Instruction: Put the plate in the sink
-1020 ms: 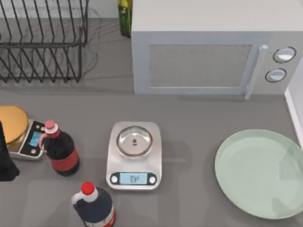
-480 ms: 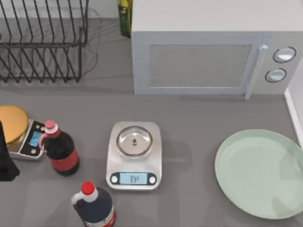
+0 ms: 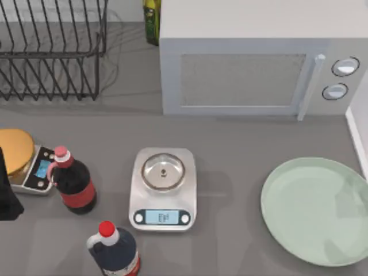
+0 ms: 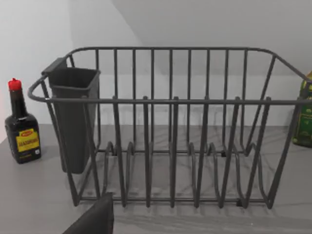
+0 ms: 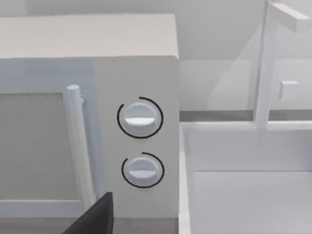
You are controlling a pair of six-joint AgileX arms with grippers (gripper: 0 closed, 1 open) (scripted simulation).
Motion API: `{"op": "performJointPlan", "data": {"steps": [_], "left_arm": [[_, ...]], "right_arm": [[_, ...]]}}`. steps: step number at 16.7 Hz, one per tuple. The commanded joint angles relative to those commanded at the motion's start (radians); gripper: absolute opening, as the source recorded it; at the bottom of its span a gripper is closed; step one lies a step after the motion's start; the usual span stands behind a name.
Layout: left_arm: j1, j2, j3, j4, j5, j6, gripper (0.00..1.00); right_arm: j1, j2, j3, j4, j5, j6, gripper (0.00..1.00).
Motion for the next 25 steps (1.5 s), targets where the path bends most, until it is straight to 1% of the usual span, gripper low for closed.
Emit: {"op": "performJointPlan", "data": {"steps": [2, 5, 14, 18, 21, 25], "left_arm": [[0.0, 0.0, 0.0, 0.0, 0.0, 0.0, 1.0], [0.0, 0.0, 0.0, 0.0, 0.0, 0.0, 1.0], [0.0, 0.0, 0.0, 0.0, 0.0, 0.0, 1.0], [0.0, 0.0, 0.0, 0.0, 0.0, 0.0, 1.0], [0.0, 0.0, 0.0, 0.0, 0.0, 0.0, 1.0], [0.0, 0.0, 0.0, 0.0, 0.0, 0.0, 1.0]], "right_arm": [[0.039, 0.095, 0.084, -0.067, 0.0, 0.04, 1.0], [0.12, 0.314, 0.255, -0.204, 0.0, 0.122, 1.0], [0.417, 1.221, 0.893, -0.712, 0.0, 0.427, 1.0], [0.526, 1.561, 1.127, -0.896, 0.001, 0.538, 1.0], [0.579, 1.72, 1.242, -0.988, 0.001, 0.593, 1.0], [0.602, 1.782, 1.288, -1.026, 0.001, 0.615, 1.0]]}}
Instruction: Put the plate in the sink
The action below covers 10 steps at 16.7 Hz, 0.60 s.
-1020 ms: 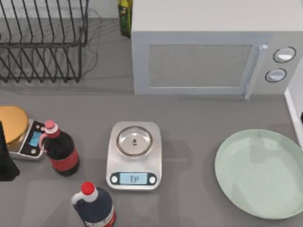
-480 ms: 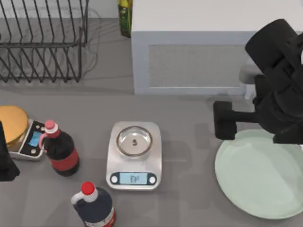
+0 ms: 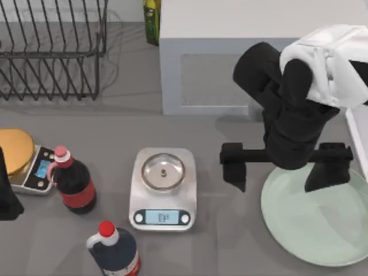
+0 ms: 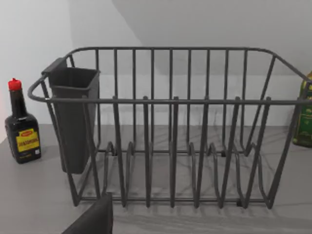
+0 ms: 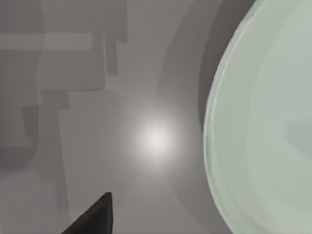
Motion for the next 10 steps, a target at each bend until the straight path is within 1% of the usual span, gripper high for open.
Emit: {"op": "performJointPlan", "data": {"steps": [5, 7, 10], "left_arm": [[0.0, 0.0, 0.0, 0.0, 0.0, 0.0, 1.0], [0.0, 0.0, 0.0, 0.0, 0.0, 0.0, 1.0], [0.0, 0.0, 0.0, 0.0, 0.0, 0.0, 1.0]], "right_arm": [[-0.005, 0.006, -0.014, 0.019, 0.0, -0.001, 1.0], [-0.004, 0.032, -0.047, 0.074, 0.0, 0.0, 1.0], [-0.001, 0.088, -0.116, 0.211, 0.0, 0.002, 1.0]]}}
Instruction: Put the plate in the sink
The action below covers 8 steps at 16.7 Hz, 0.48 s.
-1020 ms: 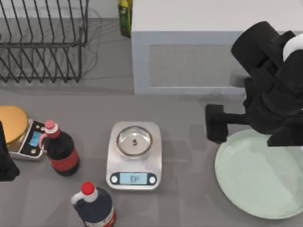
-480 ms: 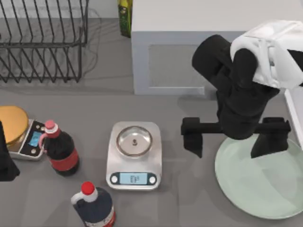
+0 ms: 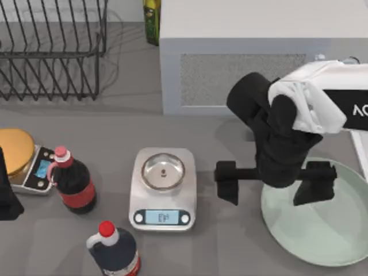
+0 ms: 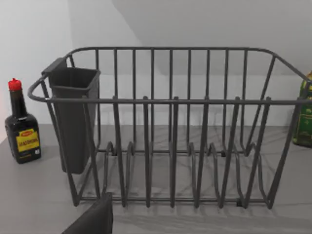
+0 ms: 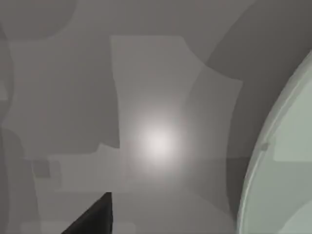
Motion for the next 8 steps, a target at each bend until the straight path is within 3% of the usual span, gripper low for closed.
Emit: {"op": "performJointPlan", "data": {"steps": [4, 8], "left_arm": [[0.0, 0.0, 0.0, 0.0, 0.0, 0.0, 1.0], [0.0, 0.0, 0.0, 0.0, 0.0, 0.0, 1.0]], "right_arm": [[0.003, 0.07, -0.085, 0.153, 0.001, 0.003, 1.0], [0.004, 0.08, -0.097, 0.171, 0.001, 0.003, 1.0]]}}
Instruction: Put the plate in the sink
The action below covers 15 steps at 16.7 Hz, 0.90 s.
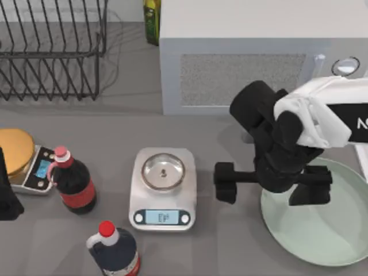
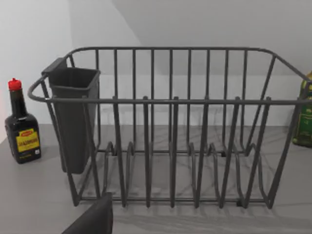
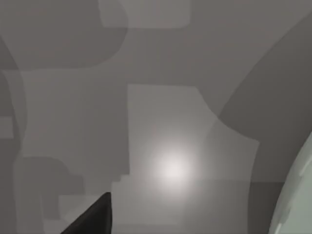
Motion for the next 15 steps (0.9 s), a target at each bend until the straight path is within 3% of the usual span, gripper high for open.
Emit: {"op": "performJointPlan", "data": {"steps": [1, 14, 15], "left_arm": [[0.0, 0.0, 0.0, 0.0, 0.0, 0.0, 1.0], [0.0, 0.0, 0.0, 0.0, 0.0, 0.0, 1.0], [0.0, 0.0, 0.0, 0.0, 0.0, 0.0, 1.0]], "right_arm": [[0.0, 0.0, 0.0, 0.0, 0.0, 0.0, 1.0], [0.0, 0.0, 0.0, 0.0, 0.0, 0.0, 0.02], [0.0, 0.0, 0.0, 0.0, 0.0, 0.0, 0.0]]}}
